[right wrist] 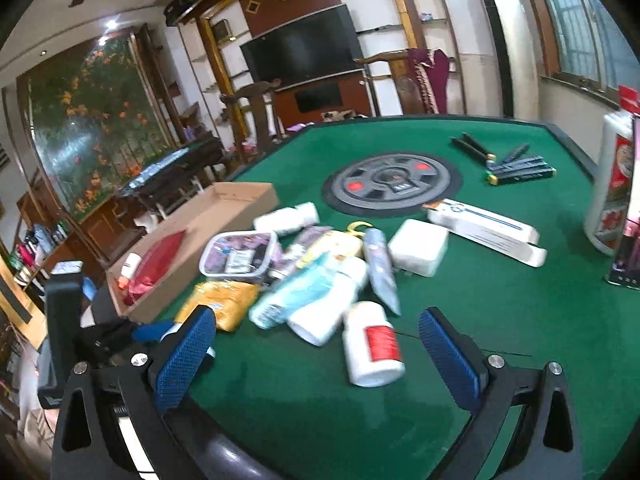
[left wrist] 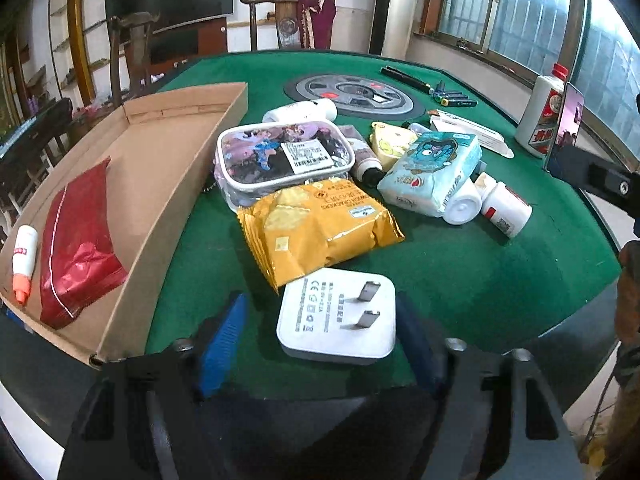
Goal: Organize objects
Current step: 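Move the left gripper back to the table and grasp the white plug charger, then lift the charger with left gripper while right gripper grasps the white pill bottle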
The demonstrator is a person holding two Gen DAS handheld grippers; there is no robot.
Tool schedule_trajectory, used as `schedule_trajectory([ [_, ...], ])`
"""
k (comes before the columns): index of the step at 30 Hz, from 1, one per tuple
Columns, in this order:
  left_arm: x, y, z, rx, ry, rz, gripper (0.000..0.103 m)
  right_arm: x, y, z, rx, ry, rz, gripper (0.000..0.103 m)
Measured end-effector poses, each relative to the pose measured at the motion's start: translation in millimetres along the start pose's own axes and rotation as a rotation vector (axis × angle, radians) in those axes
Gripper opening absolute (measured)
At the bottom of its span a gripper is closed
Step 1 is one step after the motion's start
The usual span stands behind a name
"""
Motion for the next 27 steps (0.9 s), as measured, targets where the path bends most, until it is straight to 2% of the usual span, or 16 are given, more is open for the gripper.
schedule_trajectory([
  [1,-2,1,1,0.002,0.002,0.009,0.050,-2,-2,5,0.002,-0.014,-0.005,0.102],
  [4,-3,1,2,-0.022,-0.009,0.013,0.050,-6,-6,17,-0.006,-0.052,-0.031,0.094],
  [6,-4,1,6,-0.029,-0.039,0.007,0.050,-3,-10,24,-0.012,-0.065,-0.066,0.075],
  [9,-7,1,17,-0.028,-0.096,-0.010,0.050,7,-19,31,-0.004,-0.060,-0.128,0.061],
  [14,-7,4,33,-0.010,-0.114,-0.011,0.050,26,-24,33,-0.048,-0.081,-0.186,0.045],
  [20,-5,6,37,-0.007,-0.112,-0.013,0.050,44,-30,37,-0.013,-0.071,-0.240,0.037],
  [27,-5,7,36,-0.011,-0.113,-0.009,0.050,48,-35,38,-0.003,-0.081,-0.265,0.037],
])
Point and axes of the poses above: each gripper's, at about its wrist camera, not at the fingertips, and x roughly the way its jaws point, z to its right, y to its top, the point moved 10 cm from there along x, roughly the way its jaws point, and after that the axes turned 15 degrees about y, right-handed, at the moved point
